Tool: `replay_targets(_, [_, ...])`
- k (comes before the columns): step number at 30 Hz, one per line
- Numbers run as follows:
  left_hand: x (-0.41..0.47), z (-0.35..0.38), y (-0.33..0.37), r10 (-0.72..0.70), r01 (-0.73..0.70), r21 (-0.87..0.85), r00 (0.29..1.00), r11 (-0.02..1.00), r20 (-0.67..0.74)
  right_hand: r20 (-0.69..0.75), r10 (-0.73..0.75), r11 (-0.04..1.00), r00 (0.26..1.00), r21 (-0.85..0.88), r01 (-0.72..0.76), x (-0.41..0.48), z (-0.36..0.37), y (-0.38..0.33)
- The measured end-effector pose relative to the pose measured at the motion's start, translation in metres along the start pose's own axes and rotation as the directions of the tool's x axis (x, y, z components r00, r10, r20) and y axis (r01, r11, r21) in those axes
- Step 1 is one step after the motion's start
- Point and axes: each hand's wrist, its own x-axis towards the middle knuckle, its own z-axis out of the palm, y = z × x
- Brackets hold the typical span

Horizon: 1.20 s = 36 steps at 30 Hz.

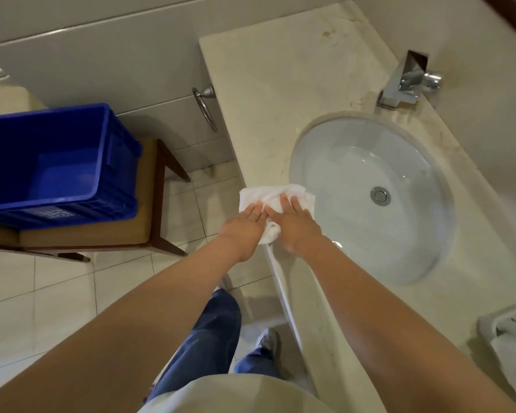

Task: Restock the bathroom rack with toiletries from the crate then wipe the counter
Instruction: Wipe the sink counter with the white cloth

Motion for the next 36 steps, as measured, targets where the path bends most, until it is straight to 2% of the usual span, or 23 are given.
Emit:
replay_targets(12, [0.059,-0.040,-0.068,0.026,-0.028,-0.069,0.999,0.997,-0.033,0.002,0.047,0.999,0.999,0.022,-0.047,0.078,-0.053,-0.018])
replay_targets(19, [0.097,-0.072,-0.112,0.093,-0.095,-0.062,0.995,0.994,-0.026,0.060,0.079,0.995,0.995,0.059,-0.083,0.123,-0.093,-0.031])
replay_targets(24, [0.121,-0.090,-0.140,0.130,-0.131,-0.057,0.991,0.990,-0.028,0.037,0.100,0.993,0.994,0.059,-0.102,0.154,-0.111,-0.038])
replay_targets(36, [0.173,-0.130,-0.189,0.141,-0.144,-0.029,0.987,0.989,-0.073,-0.006,0.051,0.998,0.999,0.040,-0.051,0.226,-0.157,-0.041])
